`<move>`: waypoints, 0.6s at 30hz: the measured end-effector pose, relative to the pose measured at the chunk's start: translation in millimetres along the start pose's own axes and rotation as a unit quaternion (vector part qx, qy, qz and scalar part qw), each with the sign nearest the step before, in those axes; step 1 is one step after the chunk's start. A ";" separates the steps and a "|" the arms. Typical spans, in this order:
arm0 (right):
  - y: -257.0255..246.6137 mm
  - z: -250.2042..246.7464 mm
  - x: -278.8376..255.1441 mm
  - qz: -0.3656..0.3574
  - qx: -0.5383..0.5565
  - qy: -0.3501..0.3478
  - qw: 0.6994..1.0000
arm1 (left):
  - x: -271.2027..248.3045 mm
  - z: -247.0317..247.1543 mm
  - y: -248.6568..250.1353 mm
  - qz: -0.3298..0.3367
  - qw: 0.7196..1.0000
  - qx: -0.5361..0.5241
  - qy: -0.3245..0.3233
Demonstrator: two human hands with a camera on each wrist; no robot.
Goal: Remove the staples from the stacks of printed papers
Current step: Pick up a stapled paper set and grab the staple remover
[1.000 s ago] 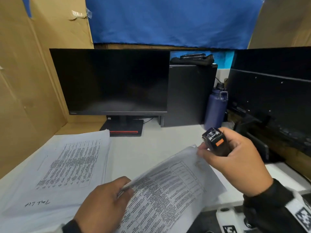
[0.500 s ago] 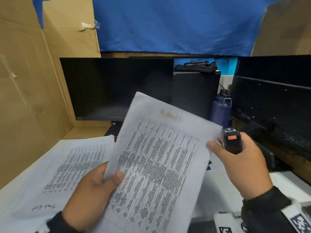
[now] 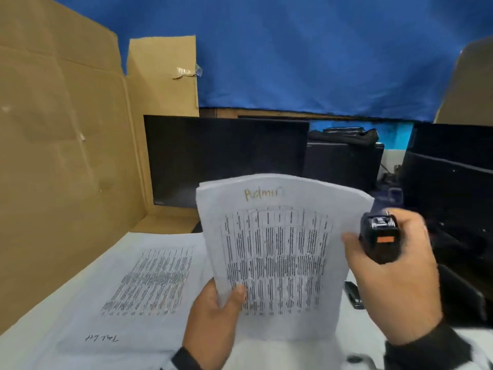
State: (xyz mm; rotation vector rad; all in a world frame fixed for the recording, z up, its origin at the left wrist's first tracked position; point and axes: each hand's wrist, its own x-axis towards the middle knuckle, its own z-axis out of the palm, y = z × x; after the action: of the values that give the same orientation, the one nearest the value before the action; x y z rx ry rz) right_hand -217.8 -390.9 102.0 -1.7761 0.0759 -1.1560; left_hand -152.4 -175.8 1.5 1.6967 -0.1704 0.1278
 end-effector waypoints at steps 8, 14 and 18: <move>10.7 3.9 4.1 0.064 -0.019 -0.018 0.998 | 7.2 -2.0 14.2 0.072 0.990 -0.120 0.021; 14.8 4.2 14.1 0.101 -0.010 -0.024 0.995 | 18.4 -2.4 47.5 0.166 0.982 -0.075 0.053; 17.7 3.2 17.9 0.118 0.009 -0.029 0.993 | 25.1 -3.2 66.0 0.192 0.977 -0.042 0.083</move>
State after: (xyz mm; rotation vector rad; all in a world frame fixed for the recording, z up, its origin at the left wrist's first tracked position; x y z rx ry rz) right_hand -198.3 -407.1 100.5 -1.7317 0.2339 -0.9331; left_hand -140.0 -182.0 70.8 1.5439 -0.3713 0.5410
